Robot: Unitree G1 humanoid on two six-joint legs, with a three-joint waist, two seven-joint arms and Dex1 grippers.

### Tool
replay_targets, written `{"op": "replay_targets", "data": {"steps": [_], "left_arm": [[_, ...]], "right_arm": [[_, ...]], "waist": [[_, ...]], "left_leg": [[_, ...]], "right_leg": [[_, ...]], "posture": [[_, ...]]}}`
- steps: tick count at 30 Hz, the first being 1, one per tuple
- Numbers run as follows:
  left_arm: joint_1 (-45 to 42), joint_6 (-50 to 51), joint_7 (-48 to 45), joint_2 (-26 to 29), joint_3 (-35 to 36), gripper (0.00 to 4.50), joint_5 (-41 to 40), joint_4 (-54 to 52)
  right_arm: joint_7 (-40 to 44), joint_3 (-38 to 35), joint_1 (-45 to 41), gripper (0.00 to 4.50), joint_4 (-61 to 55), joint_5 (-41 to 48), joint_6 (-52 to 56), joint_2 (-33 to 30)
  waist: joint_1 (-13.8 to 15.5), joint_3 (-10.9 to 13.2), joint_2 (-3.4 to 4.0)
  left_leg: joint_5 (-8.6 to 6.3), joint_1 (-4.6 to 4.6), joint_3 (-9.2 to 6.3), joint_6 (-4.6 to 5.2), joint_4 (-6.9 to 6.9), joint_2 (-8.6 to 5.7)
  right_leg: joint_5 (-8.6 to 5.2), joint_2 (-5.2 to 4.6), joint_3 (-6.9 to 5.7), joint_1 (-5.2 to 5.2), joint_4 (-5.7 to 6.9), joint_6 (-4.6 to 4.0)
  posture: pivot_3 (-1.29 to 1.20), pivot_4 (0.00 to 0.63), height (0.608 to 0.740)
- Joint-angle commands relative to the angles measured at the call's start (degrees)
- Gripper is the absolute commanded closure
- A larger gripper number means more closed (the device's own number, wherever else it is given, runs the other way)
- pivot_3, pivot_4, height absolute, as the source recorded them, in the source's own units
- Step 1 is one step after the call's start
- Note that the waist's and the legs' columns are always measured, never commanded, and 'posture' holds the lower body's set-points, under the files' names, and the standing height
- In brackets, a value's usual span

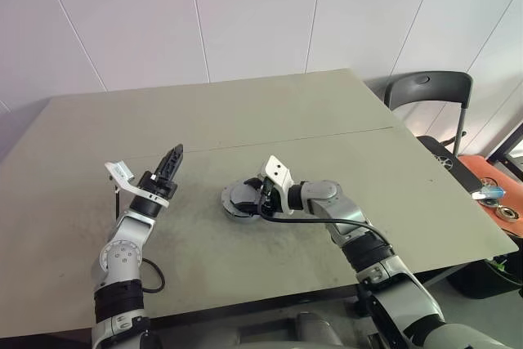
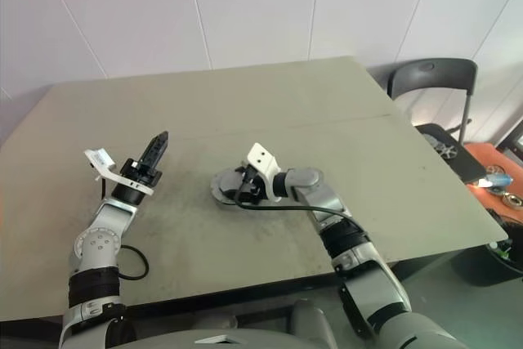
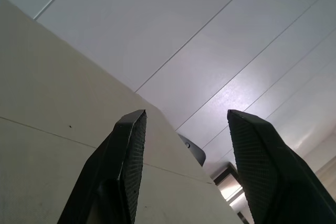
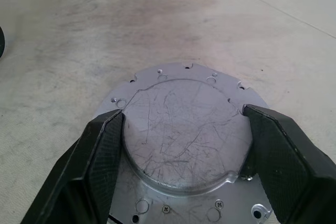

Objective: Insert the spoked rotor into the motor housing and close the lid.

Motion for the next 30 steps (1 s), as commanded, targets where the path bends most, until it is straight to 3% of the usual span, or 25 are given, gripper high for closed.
{"op": "replay_targets", "data": {"steps": [1,15,30], "left_arm": [[-0.55,-0.02,-0.34,0.17,0.0,1.89,-0.93,-0.95],[-0.68,0.14,-0.28,0.09,-0.19,1.89,-0.95,-1.05],[-0.29,0.19,-0.13,-0.11,-0.29,1.89,-1.23,-1.61]], "right_arm": [[0.23,1.04,-1.33,1.27,0.3,-1.48,-0.24,-0.74],[-0.33,3.54,-3.25,1.27,6.01,-5.82,0.43,-3.47],[-0.39,3.88,-3.52,1.27,6.57,-4.69,1.65,-3.69]], "waist": [[0.0,0.0,0.0],[0.11,0.0,0.0],[0.27,-0.02,0.01]], "left_leg": [[0.0,0.01,0.0,0.0,0.0,0.0],[0.02,0.11,0.0,-0.02,0.02,-0.01],[0.05,0.16,-0.04,-0.06,0.13,-0.03]], "right_leg": [[0.0,0.0,0.0,0.01,0.0,0.0],[0.0,-0.01,0.0,0.12,0.01,0.0],[-0.01,-0.01,-0.01,0.26,0.03,0.02]], "posture": [[0.0,0.0,0.74],[0.0,0.0,0.74],[0.0,0.0,0.74]]}}
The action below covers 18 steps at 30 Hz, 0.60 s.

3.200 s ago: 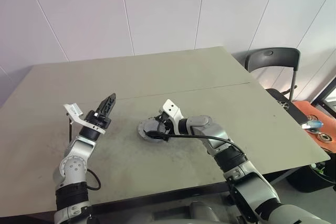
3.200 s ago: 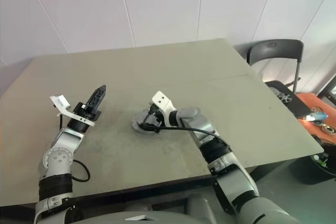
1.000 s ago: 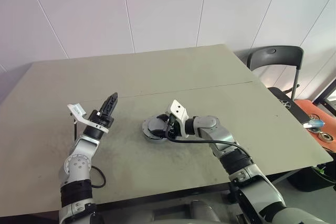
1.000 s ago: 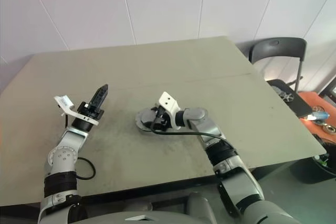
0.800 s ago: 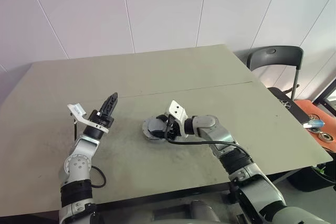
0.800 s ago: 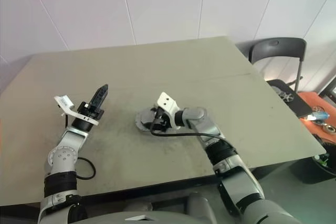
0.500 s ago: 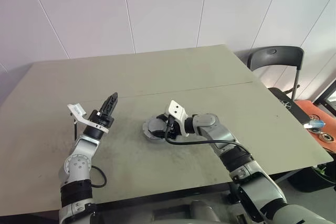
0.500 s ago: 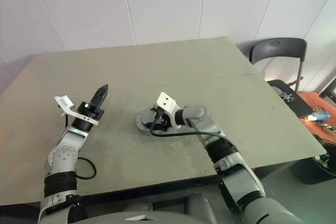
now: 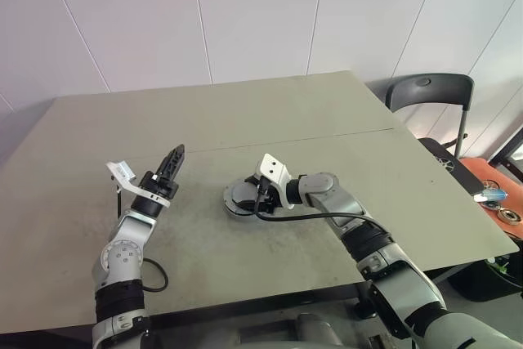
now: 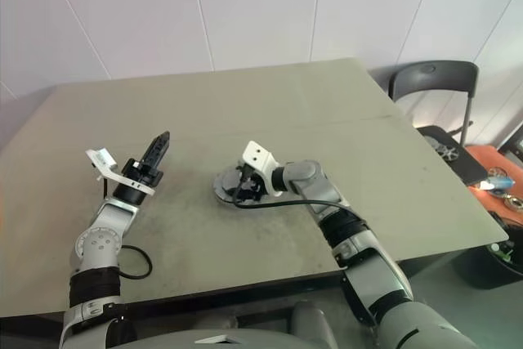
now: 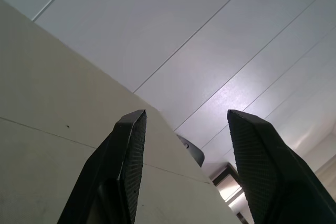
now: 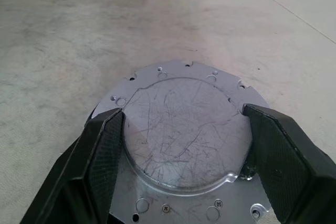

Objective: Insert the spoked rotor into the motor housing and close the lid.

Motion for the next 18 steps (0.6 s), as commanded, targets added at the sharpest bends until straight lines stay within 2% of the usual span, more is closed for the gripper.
{"op": "replay_targets", "data": {"steps": [1,8,18], "left_arm": [[-0.25,0.17,-0.11,0.08,0.1,1.89,-1.23,-1.66],[0.04,0.31,-0.03,0.02,0.06,1.89,-1.27,-1.96],[0.2,0.45,0.02,0.07,-0.03,1.89,-1.53,-2.19]], "right_arm": [[0.59,0.95,1.37,1.27,1.59,-2.13,2.76,-2.1],[3.66,2.25,2.25,1.27,0.7,-2.14,3.55,-2.87],[3.06,2.3,1.61,1.27,1.69,-3.47,3.66,-3.68]], "waist": [[0.0,0.0,0.0],[0.02,0.0,0.0],[0.18,0.0,0.0]], "left_leg": [[0.0,0.0,0.0,0.0,0.0,0.0],[-0.05,-0.04,-0.01,0.08,-0.02,-0.01],[-0.1,-0.05,-0.01,0.15,-0.04,-0.04]], "right_leg": [[0.0,0.0,0.0,0.0,0.0,0.0],[-0.01,-0.02,-0.01,-0.03,-0.05,0.02],[-0.07,-0.07,-0.01,-0.03,-0.08,0.1]], "posture": [[0.0,0.0,0.74],[0.0,0.0,0.74],[0.0,0.0,0.74]]}}
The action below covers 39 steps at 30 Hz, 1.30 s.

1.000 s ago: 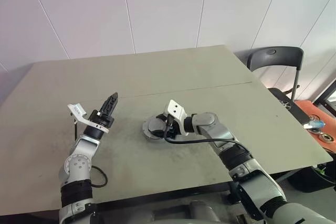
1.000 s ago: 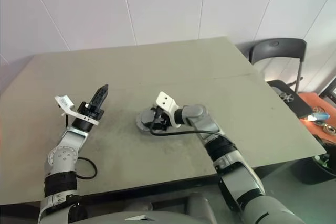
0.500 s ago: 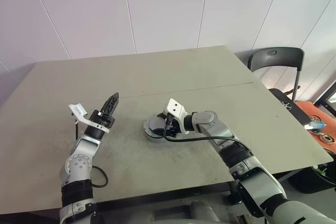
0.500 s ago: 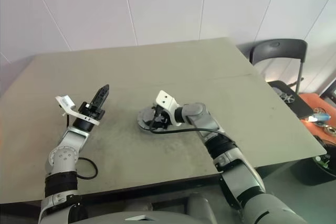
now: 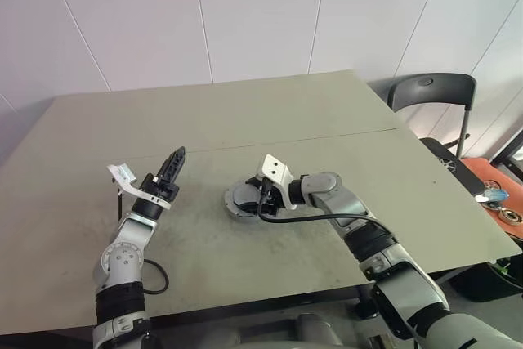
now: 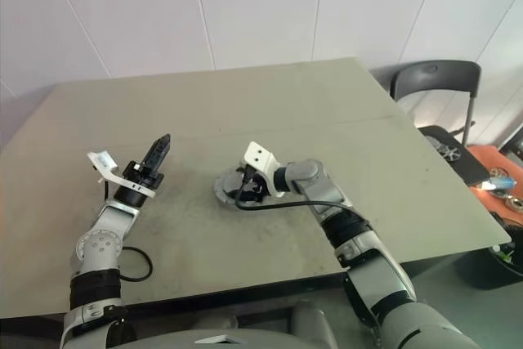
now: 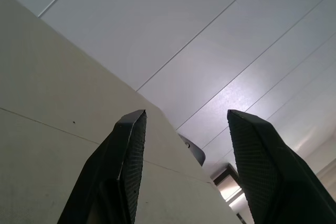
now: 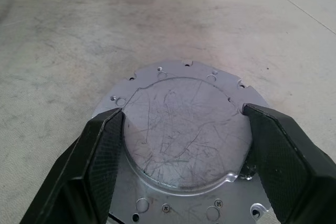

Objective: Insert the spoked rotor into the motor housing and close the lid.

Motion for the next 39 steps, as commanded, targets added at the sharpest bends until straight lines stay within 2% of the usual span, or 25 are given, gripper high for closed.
{"op": "replay_targets", "data": {"steps": [1,12,19,24,34,37,39], "left_arm": [[-0.51,0.25,-0.01,0.3,-0.04,1.89,-1.11,-2.19],[-0.39,0.25,0.09,0.12,-0.05,1.89,-1.05,-2.26],[-0.34,0.23,0.15,0.06,-0.05,1.89,-1.1,-2.32],[-0.38,0.28,0.16,0.14,-0.09,1.89,-1.13,-2.22],[-0.53,0.2,0.27,0.16,-0.22,1.89,-1.05,-2.13],[-0.73,0.18,0.27,0.27,-0.14,1.89,-1.06,-1.93],[-0.83,0.15,0.28,0.32,-0.13,1.89,-1.02,-1.8]], "right_arm": [[0.11,2.37,1.13,1.27,3.5,-3.91,3.21,-2.96],[1.18,4.98,0.53,1.27,5.61,-5.07,7.46,-5.44],[6.06,4.58,1.98,1.27,2.09,-2.37,8.27,-6.83],[6.48,3.57,2.05,1.27,0.64,-1.4,7.9,-7.29],[3.16,4.72,1.34,1.27,4.04,-4.77,6.43,-7.87],[1.92,3.01,0.17,1.27,5.74,-3.38,6.64,-6.87],[3.96,2.59,0.08,1.27,4.15,-1.82,7.28,-7.14]], "waist": [[0.01,0.0,0.0],[1.15,-0.11,0.12],[1.56,-0.13,0.15],[2.57,-0.14,0.14],[2.65,-0.14,0.14],[2.64,-0.14,0.14],[2.67,-0.13,0.14]], "left_leg": [[0.0,0.0,0.0,0.0,0.0,0.0],[0.0,0.04,0.0,0.0,0.01,-0.02],[-0.03,0.03,-0.04,0.06,0.01,-0.09],[-0.09,-0.02,-0.01,0.12,0.0,-0.12],[-0.17,-0.06,0.01,0.24,-0.03,-0.14],[-0.18,-0.03,0.01,0.26,-0.03,-0.14],[-0.17,0.01,-0.01,0.26,-0.02,-0.14]], "right_leg": [[0.0,0.0,0.0,0.0,0.0,0.0],[-0.06,-0.01,-0.01,0.07,0.01,0.08],[-0.08,-0.09,-0.03,0.08,-0.02,0.11],[-0.18,-0.15,-0.02,0.03,-0.1,0.26],[-0.2,-0.17,-0.02,0.06,-0.21,0.29],[-0.2,-0.17,-0.02,0.09,-0.2,0.28],[-0.2,-0.16,-0.02,0.14,-0.18,0.28]], "posture": [[0.0,0.0,0.74],[0.0,0.0,0.74],[0.0,0.0,0.74],[0.0,0.0,0.74],[0.0,0.0,0.74],[0.0,0.0,0.74],[0.0,0.0,0.74]]}}
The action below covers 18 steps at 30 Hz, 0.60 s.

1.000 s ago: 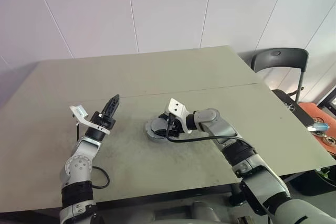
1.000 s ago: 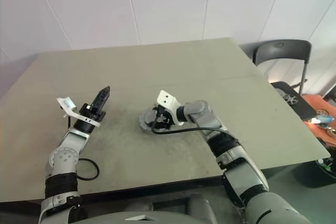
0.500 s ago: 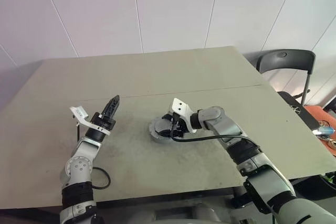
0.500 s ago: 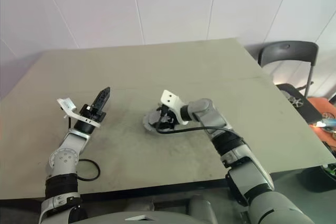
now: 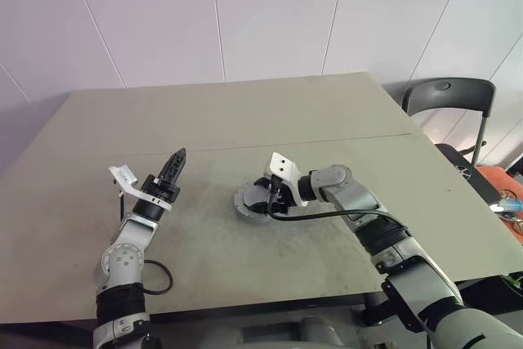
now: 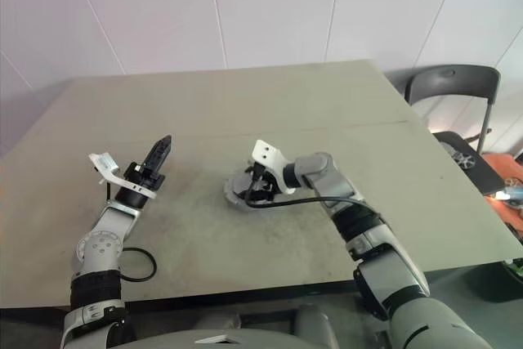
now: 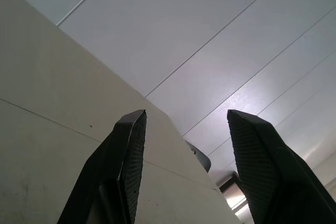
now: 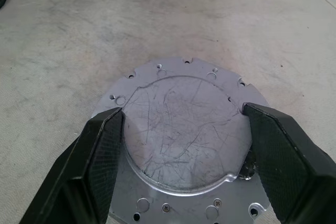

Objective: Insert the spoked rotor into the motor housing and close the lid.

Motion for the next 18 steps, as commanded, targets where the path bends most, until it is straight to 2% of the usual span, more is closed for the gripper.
{"op": "replay_targets", "data": {"steps": [1,6,10,13,18], "left_arm": [[-1.25,-0.46,-0.05,0.54,0.0,1.89,-0.48,-1.67],[-1.3,-0.48,-0.07,0.48,-0.11,1.89,-0.37,-1.51],[-1.23,-0.52,-0.07,0.31,-0.26,1.89,-0.35,-1.46],[-1.36,-0.61,-0.07,0.34,-0.34,1.89,-0.37,-1.29],[-1.33,-0.67,-0.16,0.31,-0.34,1.89,-0.41,-1.16]], "right_arm": [[1.22,1.07,2.38,1.27,3.93,-2.12,3.58,-2.71],[6.91,-0.1,2.93,1.27,-4.9,2.19,4.29,-4.26],[7.54,-1.52,1.25,1.27,-9.91,3.6,5.47,-5.16],[7.36,-0.94,0.64,1.27,-10.99,2.56,5.43,-6.18],[6.9,-1.74,0.12,1.27,-12.54,3.0,5.59,-6.48]], "waist": [[0.06,0.01,0.01],[0.08,0.01,0.0],[-0.17,0.02,-0.01],[-0.1,0.03,-0.04],[-0.11,0.05,-0.05]], "left_leg": [[0.02,0.01,-0.01,-0.02,0.01,0.0],[0.02,-0.07,-0.06,-0.02,0.04,-0.02],[0.07,-0.38,0.02,-0.16,-0.05,-0.02],[0.08,-1.04,0.02,-0.18,0.03,-0.02],[0.08,-1.1,0.06,-0.18,0.02,-0.02]], "right_leg": [[0.0,0.0,0.0,0.02,0.01,0.0],[-0.06,-0.01,-0.02,-0.02,-0.02,0.09],[-0.09,-0.04,0.01,-0.47,-0.02,0.14],[-0.06,-0.06,0.01,-1.17,0.01,0.11],[-0.06,-0.06,0.02,-1.22,0.0,0.1]], "posture": [[0.0,0.0,0.74],[0.0,0.0,0.74],[0.0,0.0,0.74],[0.0,0.0,0.74],[0.0,0.0,0.74]]}}
